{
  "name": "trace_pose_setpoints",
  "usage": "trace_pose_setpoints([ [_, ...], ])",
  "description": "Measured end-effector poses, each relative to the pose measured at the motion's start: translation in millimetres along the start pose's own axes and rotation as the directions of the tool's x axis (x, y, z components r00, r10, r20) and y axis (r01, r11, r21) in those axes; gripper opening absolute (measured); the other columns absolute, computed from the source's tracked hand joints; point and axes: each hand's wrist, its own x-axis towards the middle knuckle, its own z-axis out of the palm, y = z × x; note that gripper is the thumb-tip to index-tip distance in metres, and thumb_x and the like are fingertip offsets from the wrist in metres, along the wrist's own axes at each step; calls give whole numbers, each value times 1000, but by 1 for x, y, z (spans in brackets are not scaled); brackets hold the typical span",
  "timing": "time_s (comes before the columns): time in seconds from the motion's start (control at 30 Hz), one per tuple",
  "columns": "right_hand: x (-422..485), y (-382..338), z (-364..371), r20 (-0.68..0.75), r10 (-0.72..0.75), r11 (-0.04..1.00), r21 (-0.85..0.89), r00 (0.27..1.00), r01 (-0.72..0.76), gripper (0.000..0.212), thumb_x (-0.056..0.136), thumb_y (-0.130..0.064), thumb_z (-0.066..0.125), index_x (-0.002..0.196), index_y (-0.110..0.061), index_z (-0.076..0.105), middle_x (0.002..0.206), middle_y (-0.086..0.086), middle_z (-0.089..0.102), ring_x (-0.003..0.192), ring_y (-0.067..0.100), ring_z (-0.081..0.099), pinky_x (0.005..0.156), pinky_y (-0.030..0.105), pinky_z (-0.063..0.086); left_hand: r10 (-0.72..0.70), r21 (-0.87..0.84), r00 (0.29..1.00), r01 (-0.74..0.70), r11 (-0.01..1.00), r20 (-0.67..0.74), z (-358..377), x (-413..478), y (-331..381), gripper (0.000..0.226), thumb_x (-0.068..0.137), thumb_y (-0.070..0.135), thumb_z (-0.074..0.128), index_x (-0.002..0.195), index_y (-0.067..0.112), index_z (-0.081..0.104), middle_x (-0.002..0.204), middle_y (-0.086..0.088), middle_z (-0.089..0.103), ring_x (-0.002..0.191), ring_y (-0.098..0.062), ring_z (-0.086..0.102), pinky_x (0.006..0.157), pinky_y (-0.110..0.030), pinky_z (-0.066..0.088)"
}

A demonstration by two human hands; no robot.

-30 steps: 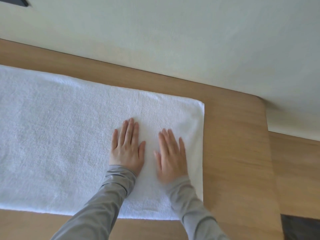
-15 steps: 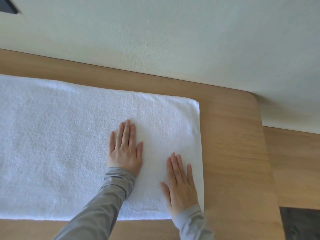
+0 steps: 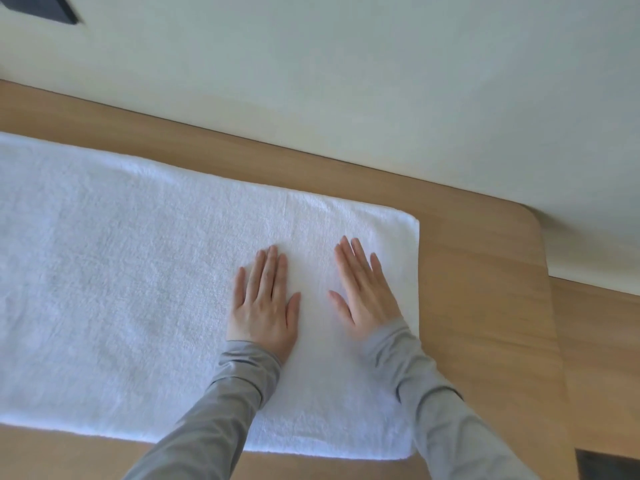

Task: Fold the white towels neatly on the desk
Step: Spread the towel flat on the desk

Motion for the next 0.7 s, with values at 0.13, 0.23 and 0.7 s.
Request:
trace_pose_setpoints([
  [0.13, 52, 48, 0, 50, 84, 995, -51, 995, -81, 57, 100, -32, 28, 149, -11, 7, 158, 2, 2, 145, 13, -7, 119, 39, -2, 4, 0, 1000, -4, 1000, -14, 2, 0, -2, 60, 93, 37, 24, 145, 8, 31, 153, -7, 29, 142, -23, 23, 116, -45, 17],
  [0.23, 61, 94, -13, 25, 324, 946, -22, 946, -324, 56, 101, -34, 25, 150, -13, 8, 159, 4, 4, 146, 16, -1, 118, 36, 0, 9, 1, 1000, -9, 1000, -20, 4, -1, -2, 60, 93, 37, 24, 145, 9, 30, 153, -7, 28, 143, -23, 22, 116, -45, 16],
  [0.7, 20, 77, -30, -62, 399, 903, 197, 915, -381, 54, 99, -21, 39, 148, -10, 18, 157, 5, 15, 145, 19, 10, 116, 31, 10, 27, -37, 1000, -26, 999, 9, 0, 0, -3, 61, 93, 39, 22, 145, 8, 31, 153, -8, 29, 142, -25, 23, 116, -45, 14],
])
